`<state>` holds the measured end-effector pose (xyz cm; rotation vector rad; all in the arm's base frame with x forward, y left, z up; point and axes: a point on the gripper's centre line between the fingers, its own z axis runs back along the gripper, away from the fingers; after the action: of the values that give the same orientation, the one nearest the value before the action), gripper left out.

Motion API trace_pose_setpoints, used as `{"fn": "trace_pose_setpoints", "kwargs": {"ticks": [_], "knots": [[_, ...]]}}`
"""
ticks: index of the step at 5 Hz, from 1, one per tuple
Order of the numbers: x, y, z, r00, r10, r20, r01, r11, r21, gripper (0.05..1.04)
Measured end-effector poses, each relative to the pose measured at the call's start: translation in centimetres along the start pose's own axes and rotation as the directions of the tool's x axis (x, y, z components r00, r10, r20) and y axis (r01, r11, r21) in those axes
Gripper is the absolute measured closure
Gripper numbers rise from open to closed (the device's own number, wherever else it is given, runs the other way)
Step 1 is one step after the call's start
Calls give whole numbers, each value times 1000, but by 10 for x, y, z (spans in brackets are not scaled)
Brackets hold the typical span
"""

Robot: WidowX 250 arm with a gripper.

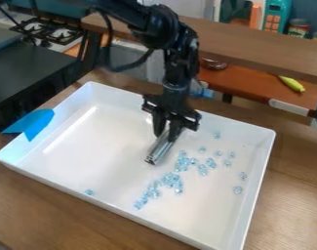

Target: Sweep into pile

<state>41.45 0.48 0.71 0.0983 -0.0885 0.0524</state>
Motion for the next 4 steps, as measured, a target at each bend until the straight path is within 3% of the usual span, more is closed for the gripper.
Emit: {"fn": "trace_pose_setpoints", "kwargs": {"ticks": [2,4], "knots": [[-14,-31,-4,998,-58,-32,57,998,-13,761],[-32,-70,4,993,-91,-76,85,994,-75,761]]}}
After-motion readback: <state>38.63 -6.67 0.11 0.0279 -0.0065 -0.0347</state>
